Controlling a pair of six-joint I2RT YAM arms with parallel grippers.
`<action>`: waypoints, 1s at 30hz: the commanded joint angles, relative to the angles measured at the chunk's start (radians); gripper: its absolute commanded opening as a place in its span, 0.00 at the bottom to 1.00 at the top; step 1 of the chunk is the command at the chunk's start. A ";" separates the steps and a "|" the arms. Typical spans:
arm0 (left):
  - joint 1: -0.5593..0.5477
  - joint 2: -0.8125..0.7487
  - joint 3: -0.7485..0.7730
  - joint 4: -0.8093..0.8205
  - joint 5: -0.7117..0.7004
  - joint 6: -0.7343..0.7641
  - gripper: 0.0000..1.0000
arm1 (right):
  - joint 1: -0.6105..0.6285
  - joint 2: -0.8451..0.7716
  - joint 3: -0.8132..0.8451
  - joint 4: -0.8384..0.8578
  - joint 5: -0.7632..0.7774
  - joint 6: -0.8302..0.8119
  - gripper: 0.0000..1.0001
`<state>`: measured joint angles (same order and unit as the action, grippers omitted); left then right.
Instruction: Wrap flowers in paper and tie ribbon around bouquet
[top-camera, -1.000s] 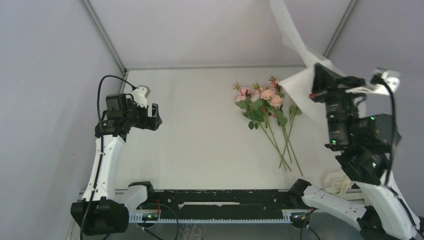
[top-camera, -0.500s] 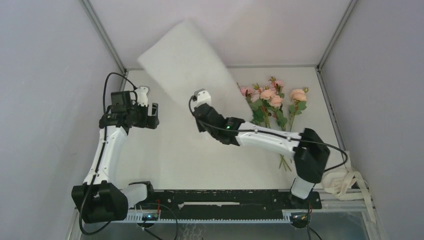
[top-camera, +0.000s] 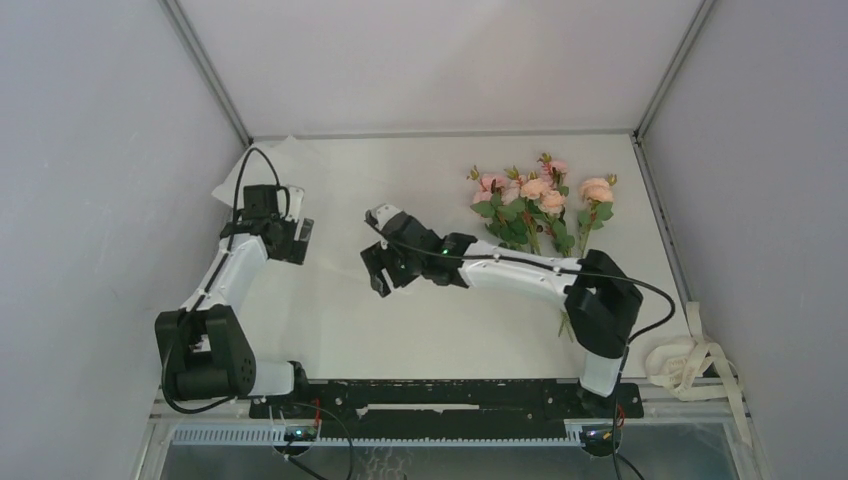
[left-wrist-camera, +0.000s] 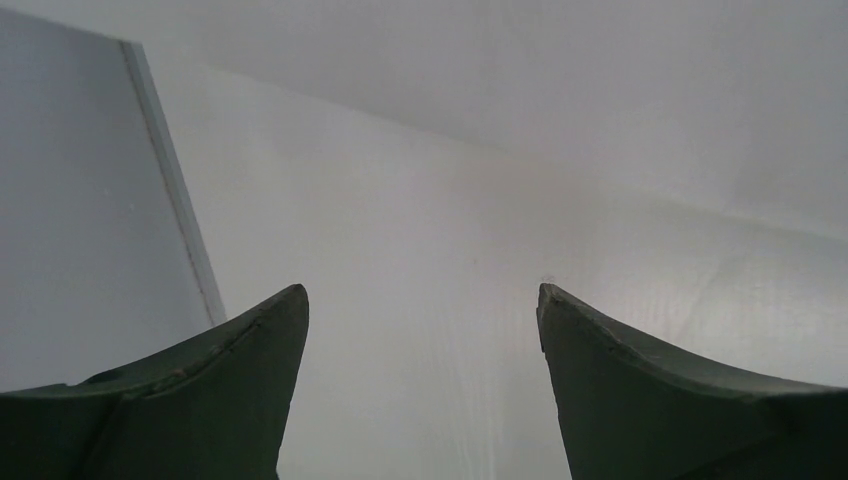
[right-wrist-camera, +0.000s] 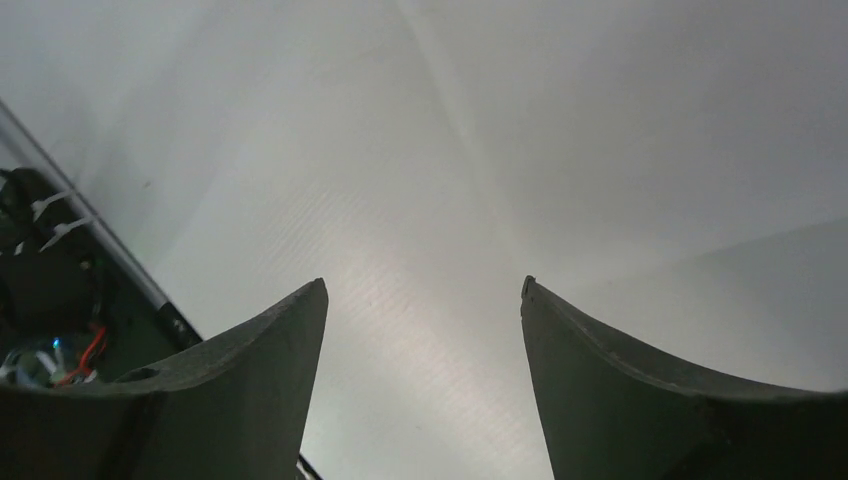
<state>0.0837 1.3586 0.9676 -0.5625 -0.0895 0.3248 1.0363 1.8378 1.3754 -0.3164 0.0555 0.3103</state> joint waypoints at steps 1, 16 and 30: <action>0.010 -0.019 -0.055 0.039 -0.146 0.097 0.88 | -0.116 -0.127 0.061 -0.097 -0.174 -0.124 0.80; 0.061 -0.004 -0.040 0.023 -0.191 0.138 0.88 | -0.477 0.496 0.785 -0.438 -0.126 -0.064 0.81; -0.054 0.205 -0.067 0.237 -0.254 0.112 0.84 | -0.470 0.702 0.831 -0.571 -0.247 -0.146 0.92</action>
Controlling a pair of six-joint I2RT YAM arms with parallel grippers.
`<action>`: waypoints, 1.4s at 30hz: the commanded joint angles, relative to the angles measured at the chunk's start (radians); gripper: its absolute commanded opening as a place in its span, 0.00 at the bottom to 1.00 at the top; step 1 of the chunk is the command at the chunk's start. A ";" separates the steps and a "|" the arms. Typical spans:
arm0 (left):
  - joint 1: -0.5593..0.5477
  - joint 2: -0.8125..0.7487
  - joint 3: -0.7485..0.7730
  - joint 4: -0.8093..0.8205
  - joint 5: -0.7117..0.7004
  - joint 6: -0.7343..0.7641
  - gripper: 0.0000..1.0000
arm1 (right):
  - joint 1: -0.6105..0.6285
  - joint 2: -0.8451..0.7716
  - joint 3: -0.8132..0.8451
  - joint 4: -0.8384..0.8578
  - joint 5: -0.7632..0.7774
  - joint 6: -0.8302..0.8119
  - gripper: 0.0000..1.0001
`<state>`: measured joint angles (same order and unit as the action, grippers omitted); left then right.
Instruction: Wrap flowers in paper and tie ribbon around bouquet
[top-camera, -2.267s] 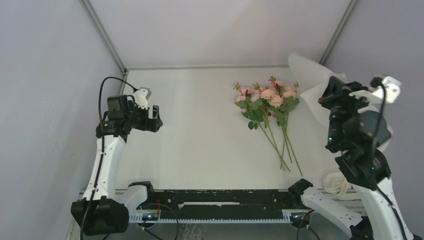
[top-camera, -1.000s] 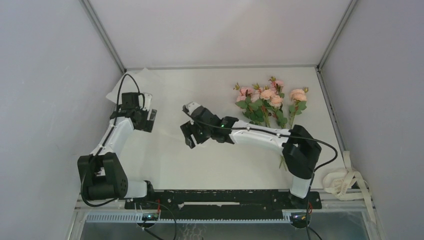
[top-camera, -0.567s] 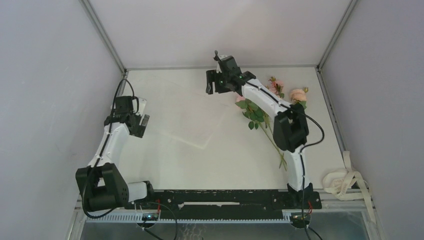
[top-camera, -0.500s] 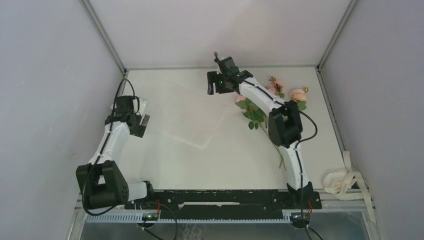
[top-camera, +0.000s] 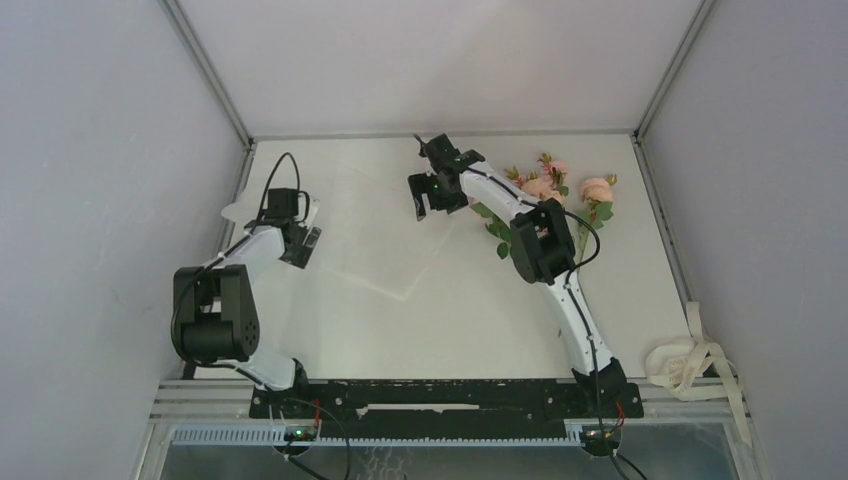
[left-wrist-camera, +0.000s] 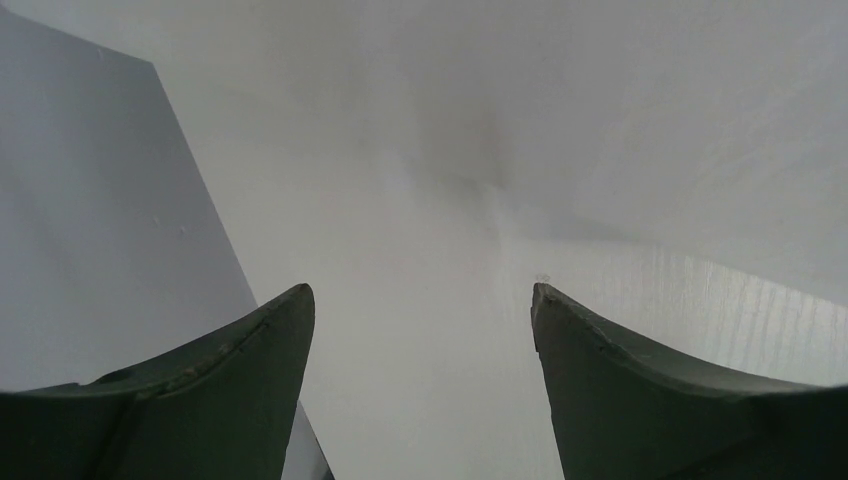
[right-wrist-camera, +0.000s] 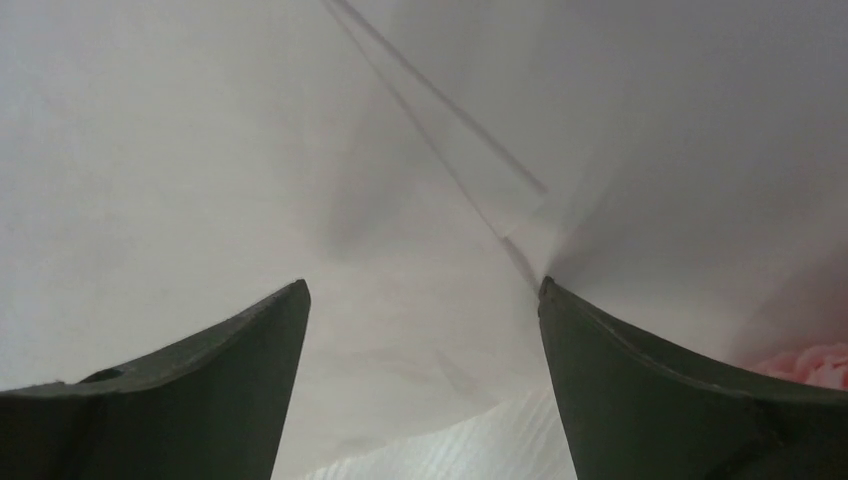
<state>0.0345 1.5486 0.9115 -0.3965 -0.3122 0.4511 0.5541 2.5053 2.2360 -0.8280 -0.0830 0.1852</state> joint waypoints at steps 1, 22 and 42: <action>-0.005 0.022 -0.016 0.074 -0.032 -0.014 0.83 | 0.012 0.023 -0.049 -0.048 -0.152 -0.015 0.85; 0.039 -0.097 0.065 -0.116 0.203 -0.050 0.88 | -0.018 -0.504 -0.751 0.427 -0.277 0.171 0.32; 0.017 0.344 0.370 -0.139 -0.103 0.004 1.00 | 0.115 -0.183 -0.492 0.412 -0.582 0.196 0.76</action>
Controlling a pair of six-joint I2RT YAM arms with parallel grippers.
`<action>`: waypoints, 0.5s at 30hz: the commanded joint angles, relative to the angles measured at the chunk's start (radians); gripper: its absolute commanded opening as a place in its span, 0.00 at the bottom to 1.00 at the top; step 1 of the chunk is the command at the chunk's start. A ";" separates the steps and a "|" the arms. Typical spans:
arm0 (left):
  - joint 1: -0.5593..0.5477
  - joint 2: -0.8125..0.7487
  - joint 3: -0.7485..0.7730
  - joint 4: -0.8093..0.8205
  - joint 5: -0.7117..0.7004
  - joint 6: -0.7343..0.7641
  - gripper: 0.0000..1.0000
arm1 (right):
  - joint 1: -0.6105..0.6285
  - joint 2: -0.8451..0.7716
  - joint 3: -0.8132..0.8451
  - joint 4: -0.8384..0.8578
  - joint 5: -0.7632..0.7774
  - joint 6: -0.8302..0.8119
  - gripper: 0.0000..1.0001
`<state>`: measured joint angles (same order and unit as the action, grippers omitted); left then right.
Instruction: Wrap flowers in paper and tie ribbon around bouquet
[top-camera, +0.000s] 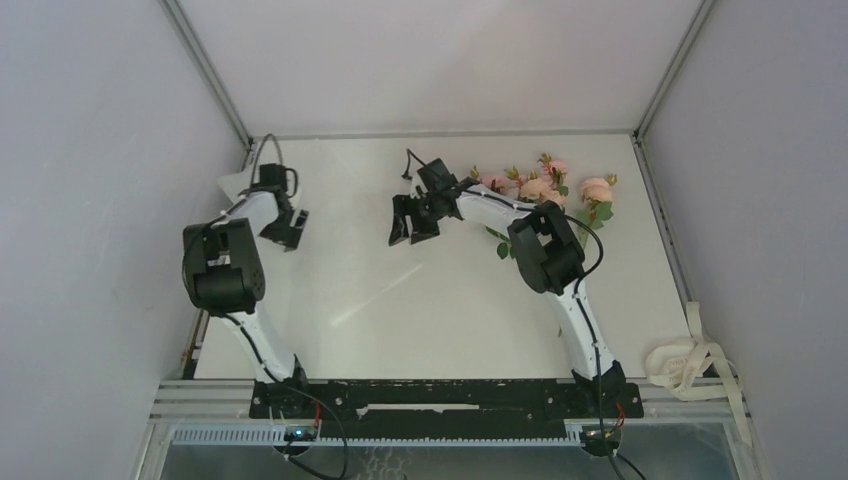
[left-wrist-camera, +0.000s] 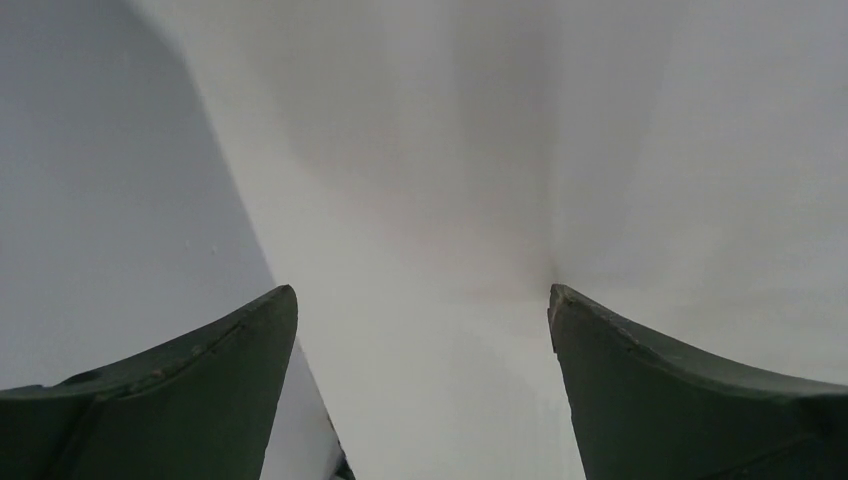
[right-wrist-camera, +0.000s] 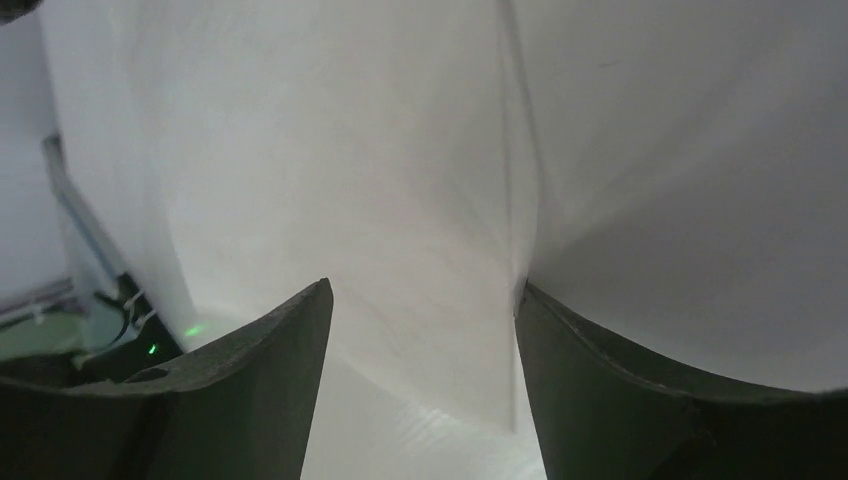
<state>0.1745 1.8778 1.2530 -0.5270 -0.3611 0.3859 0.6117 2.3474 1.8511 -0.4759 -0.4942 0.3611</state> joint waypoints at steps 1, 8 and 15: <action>-0.143 0.034 0.042 -0.031 -0.058 0.067 0.99 | 0.063 -0.051 -0.162 0.108 -0.193 0.047 0.75; -0.273 -0.017 -0.030 -0.059 -0.005 0.093 0.99 | 0.101 -0.266 -0.532 0.413 -0.276 0.200 0.66; -0.357 -0.275 -0.158 -0.161 0.370 0.132 1.00 | 0.138 -0.444 -0.715 0.392 -0.147 0.209 0.66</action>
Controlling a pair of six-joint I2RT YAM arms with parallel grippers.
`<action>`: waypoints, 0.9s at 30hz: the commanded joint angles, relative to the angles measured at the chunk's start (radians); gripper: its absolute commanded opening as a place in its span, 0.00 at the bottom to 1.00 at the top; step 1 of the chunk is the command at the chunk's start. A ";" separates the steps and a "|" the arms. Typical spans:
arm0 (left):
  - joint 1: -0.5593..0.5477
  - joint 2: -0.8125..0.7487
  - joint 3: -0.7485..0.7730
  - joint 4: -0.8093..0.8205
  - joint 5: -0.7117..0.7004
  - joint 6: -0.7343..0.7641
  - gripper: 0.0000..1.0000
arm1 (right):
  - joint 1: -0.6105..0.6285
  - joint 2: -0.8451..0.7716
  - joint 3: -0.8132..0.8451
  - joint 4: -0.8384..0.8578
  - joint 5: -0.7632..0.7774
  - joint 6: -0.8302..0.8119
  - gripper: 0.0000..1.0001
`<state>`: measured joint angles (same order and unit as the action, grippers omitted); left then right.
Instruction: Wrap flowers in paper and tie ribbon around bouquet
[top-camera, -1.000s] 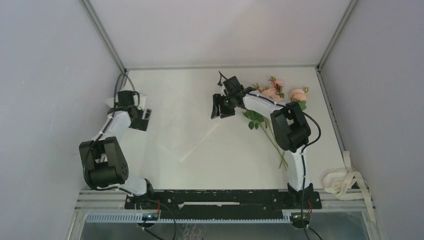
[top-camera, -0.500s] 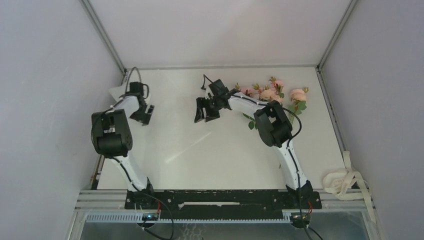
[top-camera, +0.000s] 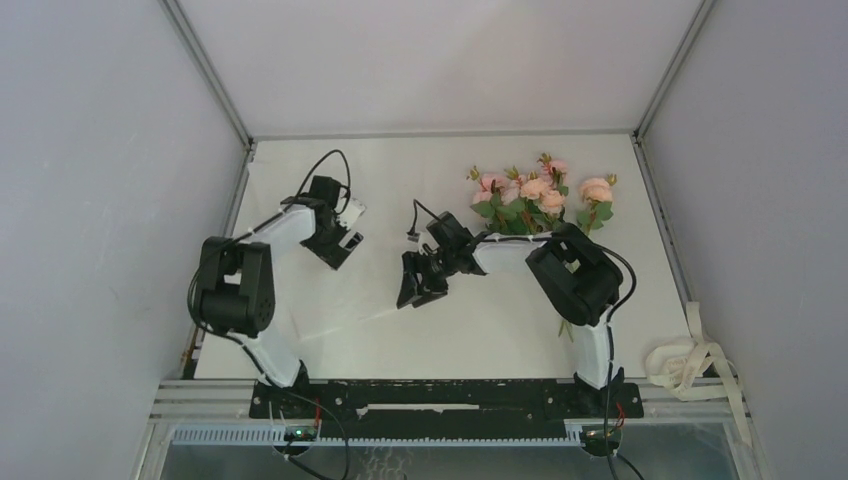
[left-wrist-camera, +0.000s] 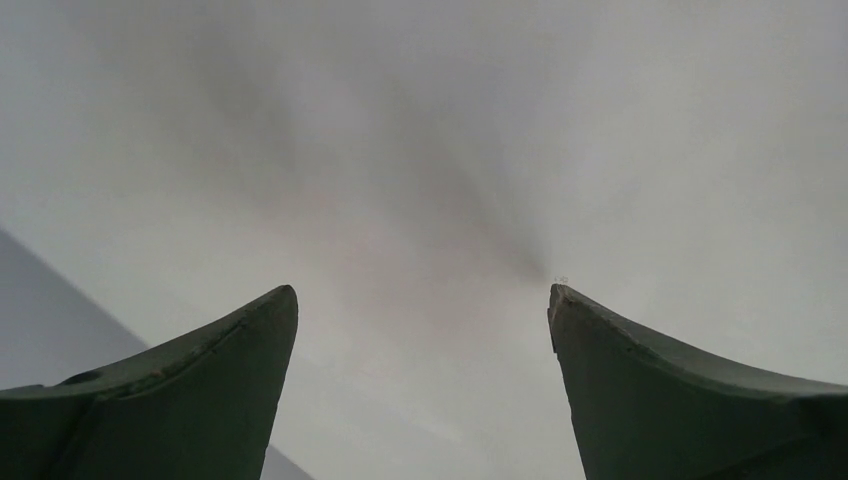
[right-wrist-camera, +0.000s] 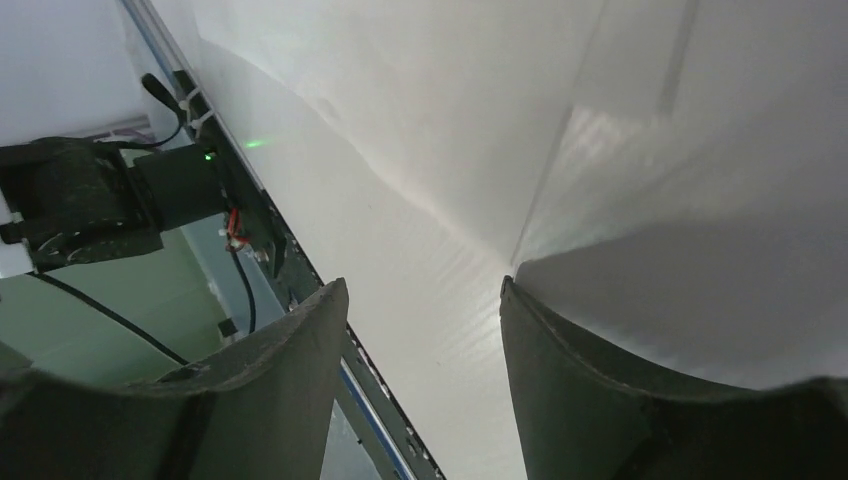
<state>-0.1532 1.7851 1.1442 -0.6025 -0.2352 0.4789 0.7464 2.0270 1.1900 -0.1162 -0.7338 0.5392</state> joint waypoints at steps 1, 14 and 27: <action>-0.036 -0.216 -0.063 -0.107 0.280 0.054 1.00 | -0.007 -0.148 -0.069 0.023 0.127 0.042 0.66; -0.148 -0.383 -0.217 -0.153 0.316 0.083 1.00 | -0.031 -0.050 -0.093 0.178 0.289 0.208 0.69; -0.178 -0.461 -0.332 -0.047 0.516 0.119 1.00 | 0.022 0.097 0.002 0.311 0.181 0.320 0.68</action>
<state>-0.3233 1.3674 0.8482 -0.7017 0.1646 0.5739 0.7650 2.0743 1.1725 0.1730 -0.5560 0.8169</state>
